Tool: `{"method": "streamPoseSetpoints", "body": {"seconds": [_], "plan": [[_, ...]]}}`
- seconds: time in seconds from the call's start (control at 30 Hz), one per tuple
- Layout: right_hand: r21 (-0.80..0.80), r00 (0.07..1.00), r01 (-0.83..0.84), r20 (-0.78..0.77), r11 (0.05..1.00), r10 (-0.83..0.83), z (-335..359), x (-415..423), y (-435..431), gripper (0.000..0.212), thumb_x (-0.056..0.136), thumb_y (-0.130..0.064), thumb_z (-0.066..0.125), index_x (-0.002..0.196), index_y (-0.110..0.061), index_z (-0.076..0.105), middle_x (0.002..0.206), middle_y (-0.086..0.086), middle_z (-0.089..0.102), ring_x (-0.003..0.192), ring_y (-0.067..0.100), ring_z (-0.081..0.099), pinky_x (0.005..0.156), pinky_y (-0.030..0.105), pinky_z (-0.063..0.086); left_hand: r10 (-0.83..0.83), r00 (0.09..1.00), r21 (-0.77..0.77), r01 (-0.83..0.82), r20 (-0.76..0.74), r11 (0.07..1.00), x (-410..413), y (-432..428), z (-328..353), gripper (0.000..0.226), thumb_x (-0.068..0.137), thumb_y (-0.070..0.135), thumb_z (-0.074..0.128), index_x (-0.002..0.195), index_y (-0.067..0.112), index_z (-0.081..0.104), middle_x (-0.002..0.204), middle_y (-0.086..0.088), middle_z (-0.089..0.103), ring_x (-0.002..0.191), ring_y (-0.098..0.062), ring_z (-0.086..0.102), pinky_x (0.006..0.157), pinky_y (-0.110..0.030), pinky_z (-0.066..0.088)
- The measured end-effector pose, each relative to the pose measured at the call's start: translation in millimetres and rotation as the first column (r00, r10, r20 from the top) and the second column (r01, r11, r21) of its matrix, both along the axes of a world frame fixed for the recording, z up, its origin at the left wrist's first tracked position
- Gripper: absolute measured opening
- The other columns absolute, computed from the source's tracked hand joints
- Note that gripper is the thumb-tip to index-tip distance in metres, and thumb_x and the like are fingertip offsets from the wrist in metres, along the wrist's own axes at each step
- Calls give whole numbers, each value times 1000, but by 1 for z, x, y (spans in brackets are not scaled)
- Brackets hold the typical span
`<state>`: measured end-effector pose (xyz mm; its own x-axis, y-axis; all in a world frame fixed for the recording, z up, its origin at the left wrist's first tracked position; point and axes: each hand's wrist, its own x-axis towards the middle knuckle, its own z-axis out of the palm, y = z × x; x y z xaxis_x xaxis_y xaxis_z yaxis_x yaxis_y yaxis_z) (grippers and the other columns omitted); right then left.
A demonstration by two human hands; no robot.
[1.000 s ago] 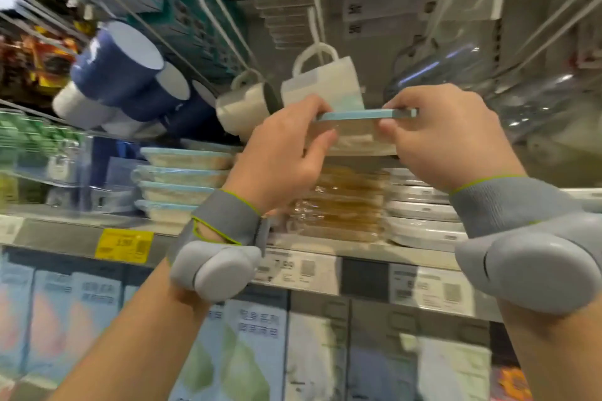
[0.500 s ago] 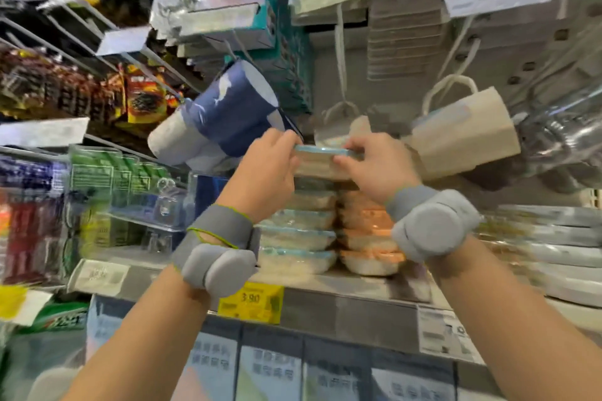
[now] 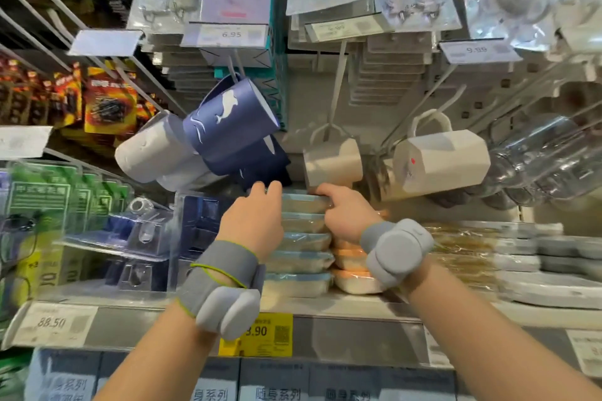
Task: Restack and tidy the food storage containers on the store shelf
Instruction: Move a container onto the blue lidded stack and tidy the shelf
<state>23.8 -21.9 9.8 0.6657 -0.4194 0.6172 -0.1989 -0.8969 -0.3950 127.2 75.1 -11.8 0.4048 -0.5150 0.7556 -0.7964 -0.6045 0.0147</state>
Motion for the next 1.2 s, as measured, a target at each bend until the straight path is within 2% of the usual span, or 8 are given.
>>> {"method": "streamPoseSetpoints", "body": {"seconds": [0.13, 0.23, 0.47, 0.57, 0.7, 0.87, 1.07, 1.2], "plan": [[-15, 1000, -2, -6, 1000, 2, 2, -11, 0, 58, 87, 4, 43, 140, -20, 42, 144, 7, 43, 128, 24, 45, 93, 24, 37, 52, 998, 4, -52, 21, 999, -11, 0, -1, 43, 83, 9, 45, 126, 8, 36, 133, -17, 40, 119, -39, 42, 92, -44, 40], [-75, 997, 25, 78, 997, -19, 2, -27, -4, 49, 89, -1, 44, 134, -19, 49, 140, 5, 49, 127, 20, 47, 93, 20, 34, -40, 992, -57, 47, 117, 997, -32, -1, -2, 51, 84, 13, 46, 133, 9, 37, 145, -16, 33, 132, -36, 32, 103, -41, 34], [-106, 947, 155, 300, 982, -117, -8, -107, -37, 31, 87, -1, 47, 101, -11, 73, 103, 7, 73, 102, 19, 63, 86, 19, 44, -445, 865, -216, 491, 230, 844, -124, -36, -5, 36, 77, 25, 35, 101, 15, 60, 100, -6, 66, 97, -31, 59, 78, -43, 49], [-120, 932, 246, 302, 962, -200, -9, -147, -62, 32, 85, -3, 47, 100, -12, 74, 103, 6, 74, 103, 22, 63, 91, 27, 48, -536, 818, -222, 573, 210, 789, -159, -59, -9, 36, 73, 29, 35, 93, 20, 63, 89, -6, 70, 89, -35, 63, 73, -45, 51], [-26, 867, 394, 341, 919, -363, -15, -215, -123, 36, 80, -5, 47, 101, -18, 74, 108, 4, 74, 107, 23, 63, 98, 34, 48, -588, 803, -173, 596, 101, 784, -213, -117, -12, 29, 76, 32, 39, 92, 27, 62, 94, -5, 71, 92, -34, 63, 77, -41, 52], [-16, 818, 560, 170, 829, -549, -19, -297, -198, 48, 74, 0, 50, 116, -14, 65, 122, 12, 66, 117, 29, 57, 102, 36, 44, -598, 799, -28, 598, -57, 801, -278, -212, -17, 28, 83, 29, 44, 107, 24, 58, 108, -10, 68, 102, -37, 61, 82, -40, 51], [-69, 780, 621, -47, 781, -624, -29, -340, -269, 54, 79, -8, 48, 132, -20, 50, 134, 16, 52, 123, 39, 46, 104, 42, 40, -538, 797, 161, 589, -275, 792, -312, -291, -15, 66, 89, 43, 47, 144, 20, 16, 123, -16, 60, 117, -36, 54, 93, -42, 45], [-41, 747, 650, -152, 759, -648, -31, -351, -296, 44, 85, -16, 46, 129, -18, 51, 133, 18, 48, 120, 39, 47, 100, 39, 37, -410, 822, 250, 525, -395, 814, -318, -325, -10, 72, 89, 48, 46, 146, 17, 16, 131, -13, 57, 118, -33, 54, 95, -39, 45]]}}
